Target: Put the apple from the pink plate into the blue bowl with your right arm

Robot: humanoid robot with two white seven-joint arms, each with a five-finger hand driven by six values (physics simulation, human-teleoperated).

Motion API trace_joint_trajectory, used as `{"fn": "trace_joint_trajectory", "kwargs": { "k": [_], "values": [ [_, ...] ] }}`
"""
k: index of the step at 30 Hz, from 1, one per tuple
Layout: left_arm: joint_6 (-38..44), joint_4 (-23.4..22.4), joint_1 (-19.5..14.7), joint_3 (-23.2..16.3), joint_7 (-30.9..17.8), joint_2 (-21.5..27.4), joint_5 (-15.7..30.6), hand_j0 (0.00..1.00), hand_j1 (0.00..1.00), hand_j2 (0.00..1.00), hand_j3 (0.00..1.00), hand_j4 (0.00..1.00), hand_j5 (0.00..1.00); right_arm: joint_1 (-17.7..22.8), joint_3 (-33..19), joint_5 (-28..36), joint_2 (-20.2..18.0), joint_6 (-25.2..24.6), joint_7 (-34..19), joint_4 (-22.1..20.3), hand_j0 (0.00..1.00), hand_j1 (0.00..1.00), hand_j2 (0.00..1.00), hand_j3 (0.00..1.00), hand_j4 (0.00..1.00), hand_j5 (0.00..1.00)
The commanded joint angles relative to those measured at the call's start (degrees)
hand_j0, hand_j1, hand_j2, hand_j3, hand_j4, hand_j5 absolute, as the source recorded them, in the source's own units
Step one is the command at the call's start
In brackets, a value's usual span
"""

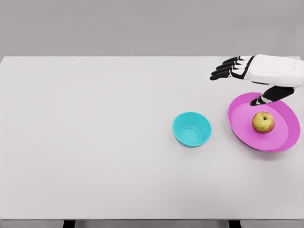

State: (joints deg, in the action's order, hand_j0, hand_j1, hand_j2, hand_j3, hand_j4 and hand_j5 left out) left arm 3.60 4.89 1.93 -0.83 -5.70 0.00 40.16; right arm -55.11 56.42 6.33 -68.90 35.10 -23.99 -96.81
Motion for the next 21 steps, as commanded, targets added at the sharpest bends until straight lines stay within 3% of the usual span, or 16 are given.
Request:
{"fn": "trace_joint_trajectory", "kwargs": {
  "k": [1, 9, 11, 15, 18, 21],
  "values": [
    [0.00, -0.06, 0.00, 0.04, -0.01, 0.00, 0.01, 1.00, 1.00, 1.00, 1.00, 1.00, 1.00, 0.00, 1.58, 0.52, -1.76, -0.10, 0.26, 0.13, 1.00, 1.00, 1.00, 1.00, 1.00, 1.00],
    [0.00, -0.06, 0.00, 0.04, -0.01, 0.00, 0.01, 1.00, 1.00, 1.00, 1.00, 1.00, 1.00, 0.00, 8.88, 1.40, -10.20, -0.10, -0.27, 2.33, 1.00, 1.00, 1.00, 1.00, 1.00, 1.00],
    [0.00, 0.03, 0.09, -0.05, -0.01, 0.00, 0.01, 1.00, 1.00, 1.00, 1.00, 1.00, 1.00, -0.09, 13.45, 1.93, -9.50, -0.10, 0.52, 3.21, 1.00, 1.00, 1.00, 1.00, 1.00, 1.00],
    [0.00, 0.03, 0.00, 0.04, -0.01, 0.00, 0.01, 1.00, 1.00, 1.00, 1.00, 1.00, 1.00, -0.09, 14.33, 1.40, -5.55, -4.33, 2.45, 4.26, 1.00, 1.00, 1.00, 1.00, 1.00, 1.00],
    [0.00, 0.03, 0.00, 0.04, -0.01, 0.00, 0.01, 1.00, 1.00, 1.00, 1.00, 1.00, 1.00, -0.09, 15.91, 0.43, -2.38, -3.54, 2.45, 10.50, 1.00, 1.00, 1.00, 1.00, 1.00, 1.00],
    [0.00, -0.05, 0.00, 0.04, -0.01, 0.00, 0.01, 1.00, 1.00, 1.00, 1.00, 1.00, 1.00, -0.09, 16.70, 0.43, -2.47, -0.10, 2.45, 12.87, 1.00, 1.00, 1.00, 1.00, 1.00, 1.00]
  ]
}}
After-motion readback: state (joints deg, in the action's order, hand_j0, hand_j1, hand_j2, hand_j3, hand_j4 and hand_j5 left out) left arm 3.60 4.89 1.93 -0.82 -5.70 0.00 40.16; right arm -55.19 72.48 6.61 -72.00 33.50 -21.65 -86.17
